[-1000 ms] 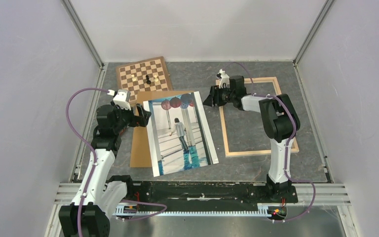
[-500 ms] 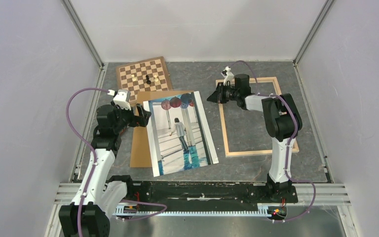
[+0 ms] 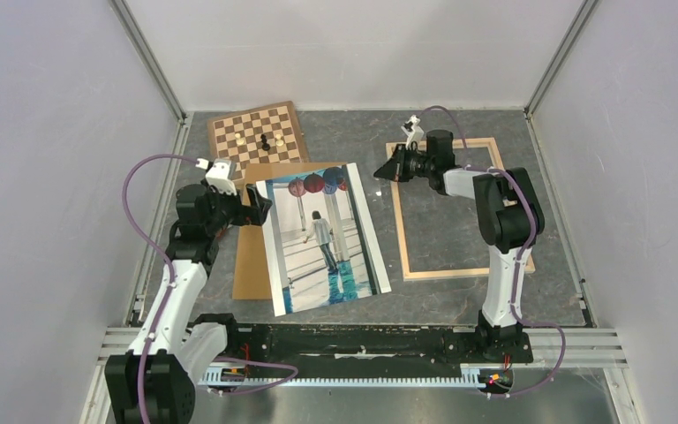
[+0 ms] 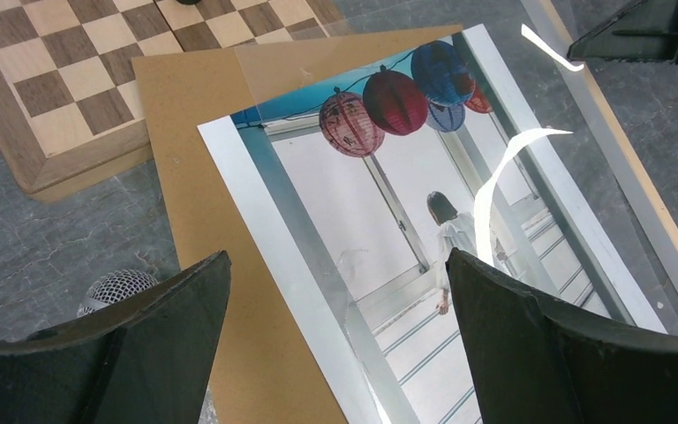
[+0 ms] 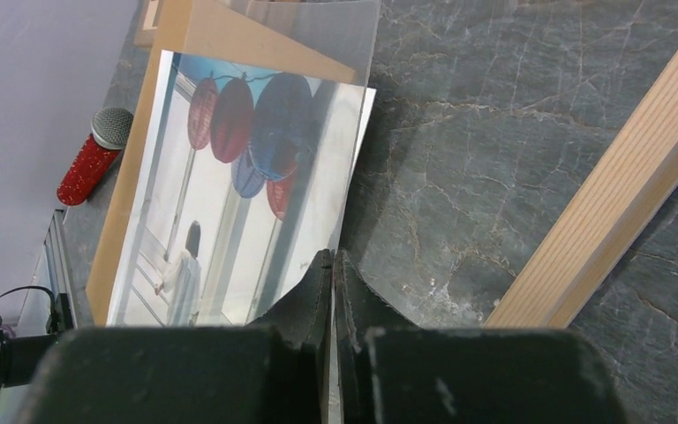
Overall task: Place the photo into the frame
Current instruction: Pick up the photo frame item at the center of the board.
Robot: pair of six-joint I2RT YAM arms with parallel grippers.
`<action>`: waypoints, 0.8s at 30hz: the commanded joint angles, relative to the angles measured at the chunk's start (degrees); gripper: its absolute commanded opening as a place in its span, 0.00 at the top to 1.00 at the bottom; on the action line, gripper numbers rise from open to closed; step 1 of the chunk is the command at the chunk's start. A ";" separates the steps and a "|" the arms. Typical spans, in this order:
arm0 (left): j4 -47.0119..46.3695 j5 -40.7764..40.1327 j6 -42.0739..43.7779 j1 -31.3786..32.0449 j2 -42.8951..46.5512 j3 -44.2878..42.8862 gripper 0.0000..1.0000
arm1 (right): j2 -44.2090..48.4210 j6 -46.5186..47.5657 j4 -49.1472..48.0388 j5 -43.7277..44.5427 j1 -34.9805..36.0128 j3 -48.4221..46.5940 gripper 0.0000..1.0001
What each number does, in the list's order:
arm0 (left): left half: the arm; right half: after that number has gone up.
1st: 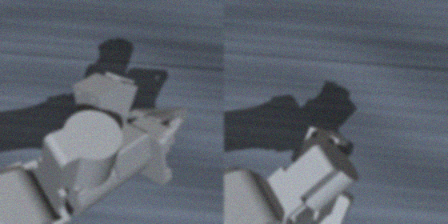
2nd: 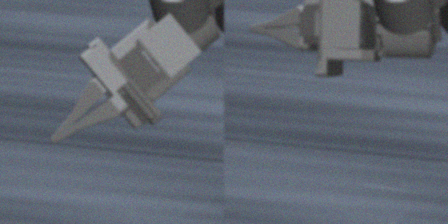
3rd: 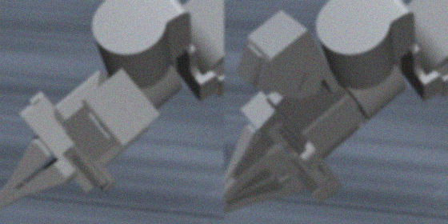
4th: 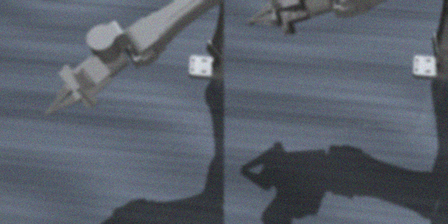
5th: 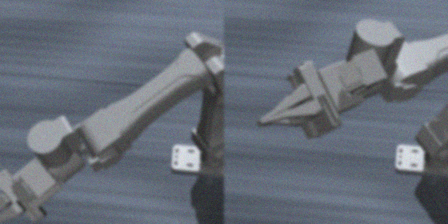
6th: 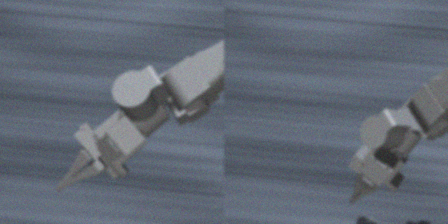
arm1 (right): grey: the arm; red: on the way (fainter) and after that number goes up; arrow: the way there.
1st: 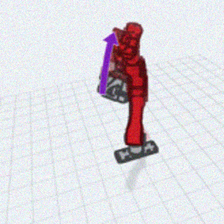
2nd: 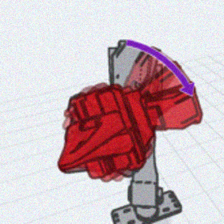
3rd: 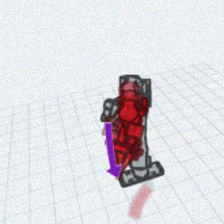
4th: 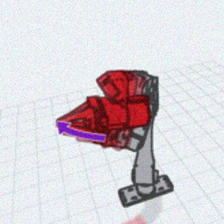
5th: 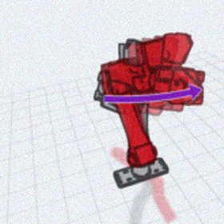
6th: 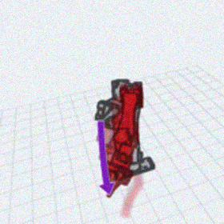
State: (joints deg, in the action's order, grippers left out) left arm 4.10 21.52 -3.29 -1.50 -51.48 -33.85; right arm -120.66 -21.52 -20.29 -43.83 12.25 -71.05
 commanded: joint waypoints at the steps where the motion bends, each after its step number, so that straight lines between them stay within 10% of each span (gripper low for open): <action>1: -3.75 0.78 3.20 0.53 -3.04 -3.61 0.02 | 5.38 0.02 -2.97 -1.49 -0.65 -0.04 1.00; 24: -19.40 4.92 15.00 14.46 -19.16 -13.75 0.00 | 21.15 2.88 3.74 0.55 -0.94 5.13 1.00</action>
State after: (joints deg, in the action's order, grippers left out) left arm -9.56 23.16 2.98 9.85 -68.05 -41.54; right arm -103.61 -21.58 -17.58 -43.92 11.03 -66.92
